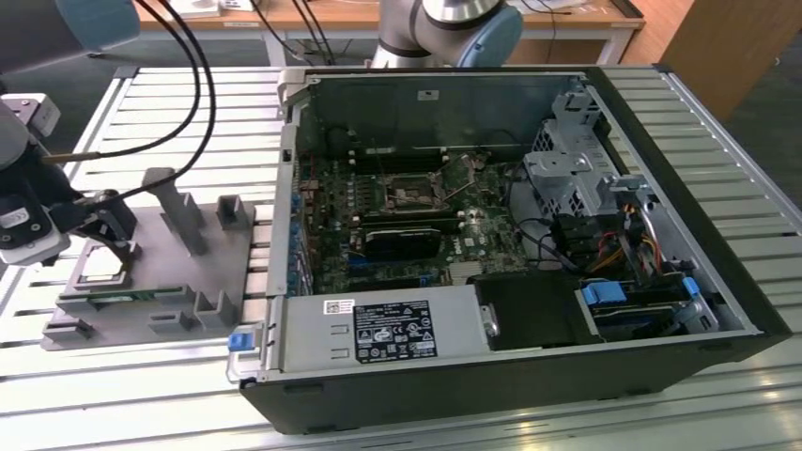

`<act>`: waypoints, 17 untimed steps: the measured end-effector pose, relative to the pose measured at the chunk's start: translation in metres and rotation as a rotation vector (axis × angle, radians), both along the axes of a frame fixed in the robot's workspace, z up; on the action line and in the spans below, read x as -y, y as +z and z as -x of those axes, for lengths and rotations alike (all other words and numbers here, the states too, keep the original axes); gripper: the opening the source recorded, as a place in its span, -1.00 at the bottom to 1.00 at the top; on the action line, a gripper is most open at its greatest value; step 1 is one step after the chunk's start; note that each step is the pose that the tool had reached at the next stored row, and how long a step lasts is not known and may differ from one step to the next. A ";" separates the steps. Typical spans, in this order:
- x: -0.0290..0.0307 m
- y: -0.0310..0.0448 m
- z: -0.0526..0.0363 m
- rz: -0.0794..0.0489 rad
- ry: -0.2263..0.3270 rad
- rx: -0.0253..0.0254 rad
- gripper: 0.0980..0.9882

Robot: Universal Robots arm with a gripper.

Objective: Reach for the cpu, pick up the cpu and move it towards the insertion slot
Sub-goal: 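Pick up the cpu and move it towards the insertion slot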

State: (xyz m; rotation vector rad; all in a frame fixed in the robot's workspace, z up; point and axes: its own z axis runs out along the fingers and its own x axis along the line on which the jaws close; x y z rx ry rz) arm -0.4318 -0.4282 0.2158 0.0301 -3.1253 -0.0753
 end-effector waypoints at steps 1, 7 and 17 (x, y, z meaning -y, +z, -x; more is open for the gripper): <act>-0.0003 -0.0013 0.0000 0.000 0.000 0.0000 0.66; -0.0033 -0.0072 0.0000 0.000 0.000 -0.0001 0.66; -0.0058 -0.0148 0.0012 0.000 0.000 0.0000 0.47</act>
